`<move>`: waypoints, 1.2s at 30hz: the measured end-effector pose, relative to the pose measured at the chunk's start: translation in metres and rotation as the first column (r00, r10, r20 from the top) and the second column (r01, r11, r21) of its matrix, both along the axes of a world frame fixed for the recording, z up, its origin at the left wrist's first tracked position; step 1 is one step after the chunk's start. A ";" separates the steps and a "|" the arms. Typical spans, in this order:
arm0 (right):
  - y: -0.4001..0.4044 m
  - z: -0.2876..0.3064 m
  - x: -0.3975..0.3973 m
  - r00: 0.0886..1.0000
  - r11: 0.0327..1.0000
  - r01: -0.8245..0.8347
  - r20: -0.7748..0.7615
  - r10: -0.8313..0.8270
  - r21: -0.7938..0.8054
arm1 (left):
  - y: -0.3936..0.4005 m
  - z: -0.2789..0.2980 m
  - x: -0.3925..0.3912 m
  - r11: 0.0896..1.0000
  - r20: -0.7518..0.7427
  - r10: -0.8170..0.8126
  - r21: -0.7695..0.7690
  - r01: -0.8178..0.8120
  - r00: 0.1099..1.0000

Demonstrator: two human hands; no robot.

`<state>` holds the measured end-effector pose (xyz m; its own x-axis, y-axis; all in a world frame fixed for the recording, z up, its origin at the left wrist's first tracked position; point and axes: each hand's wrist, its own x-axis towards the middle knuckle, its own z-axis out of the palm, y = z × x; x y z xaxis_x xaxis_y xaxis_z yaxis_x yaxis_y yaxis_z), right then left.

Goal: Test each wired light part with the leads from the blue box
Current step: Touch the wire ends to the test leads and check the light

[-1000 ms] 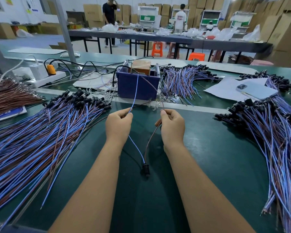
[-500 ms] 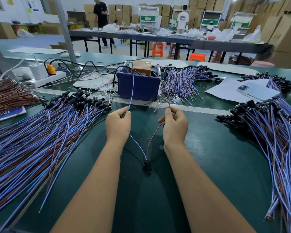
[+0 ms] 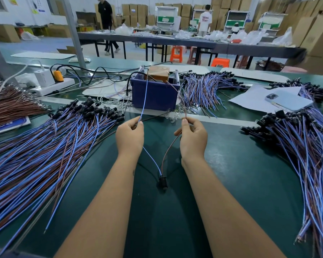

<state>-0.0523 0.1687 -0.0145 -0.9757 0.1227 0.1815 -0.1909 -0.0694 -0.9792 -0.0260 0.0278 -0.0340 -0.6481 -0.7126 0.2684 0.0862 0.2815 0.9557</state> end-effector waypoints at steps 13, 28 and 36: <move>0.000 0.001 0.000 0.999 0.999 0.033 0.008 -0.033 0.004 | -0.001 -0.001 0.000 1.000 0.004 0.000 0.003 0.000 1.000; 0.000 -0.001 -0.002 0.999 0.999 0.036 0.012 -0.036 -0.011 | 0.002 0.002 0.002 1.000 -0.016 0.004 -0.007 -0.004 1.000; -0.002 0.005 0.004 0.972 0.997 0.047 -0.231 -0.030 0.067 | 0.015 0.015 0.009 0.991 -0.094 -0.132 0.015 0.134 0.987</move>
<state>-0.0479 0.1670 -0.0099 -0.9016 0.1377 0.4101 -0.4126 0.0114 -0.9109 -0.0167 0.0431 -0.0191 -0.7106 -0.6279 0.3175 0.2097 0.2417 0.9474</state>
